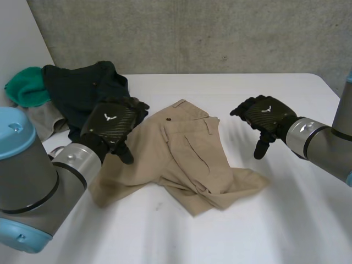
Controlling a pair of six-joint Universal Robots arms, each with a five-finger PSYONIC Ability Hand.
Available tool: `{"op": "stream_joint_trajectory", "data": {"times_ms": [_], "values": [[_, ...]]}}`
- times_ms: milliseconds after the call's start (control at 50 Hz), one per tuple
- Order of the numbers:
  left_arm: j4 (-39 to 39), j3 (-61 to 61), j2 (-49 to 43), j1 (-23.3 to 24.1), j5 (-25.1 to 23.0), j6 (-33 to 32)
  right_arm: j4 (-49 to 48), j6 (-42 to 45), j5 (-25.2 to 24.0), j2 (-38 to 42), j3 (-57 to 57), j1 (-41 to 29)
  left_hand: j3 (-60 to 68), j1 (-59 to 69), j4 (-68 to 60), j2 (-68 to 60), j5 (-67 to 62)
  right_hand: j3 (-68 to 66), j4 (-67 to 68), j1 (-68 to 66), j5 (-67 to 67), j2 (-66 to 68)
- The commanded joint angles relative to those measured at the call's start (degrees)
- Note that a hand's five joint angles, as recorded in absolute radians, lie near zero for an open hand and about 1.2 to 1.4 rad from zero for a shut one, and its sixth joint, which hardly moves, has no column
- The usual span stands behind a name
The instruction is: Fold the laundry.
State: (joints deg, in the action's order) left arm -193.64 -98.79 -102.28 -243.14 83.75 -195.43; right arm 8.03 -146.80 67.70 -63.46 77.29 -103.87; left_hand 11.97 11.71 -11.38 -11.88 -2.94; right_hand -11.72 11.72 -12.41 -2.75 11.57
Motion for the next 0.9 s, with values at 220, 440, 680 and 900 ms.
{"op": "stream_joint_trajectory", "data": {"times_ms": [220, 440, 680, 900], "values": [[9.2, 3.3, 0.7, -2.1, 4.4, 7.3, -4.0, 15.9, -11.0, 8.3, -14.2, -3.1, -2.0, -1.7, 1.4, 1.9, 2.9, 1.7, -1.7, 2.4, 2.8, -1.6], [18.0, 3.2, 4.2, -4.5, 3.6, 15.6, 2.2, 34.2, -15.7, 25.2, -33.1, -8.7, -2.0, -1.7, 1.4, 1.9, 2.9, -1.5, 1.5, -0.8, -0.4, 1.6], [18.2, 1.6, 6.4, -6.5, 3.6, 15.3, 3.7, 38.4, -20.2, 33.6, -42.6, -12.9, -2.0, -1.7, 1.4, 1.9, 2.9, -1.3, 1.3, -0.6, -0.3, 1.5], [18.1, 1.8, 7.6, -7.5, 3.0, 14.7, 2.0, 40.0, -21.2, 39.5, -48.0, -14.4, -2.0, -1.7, 1.4, 1.9, 2.9, -40.0, 40.0, -39.3, -39.0, 40.1]]}}
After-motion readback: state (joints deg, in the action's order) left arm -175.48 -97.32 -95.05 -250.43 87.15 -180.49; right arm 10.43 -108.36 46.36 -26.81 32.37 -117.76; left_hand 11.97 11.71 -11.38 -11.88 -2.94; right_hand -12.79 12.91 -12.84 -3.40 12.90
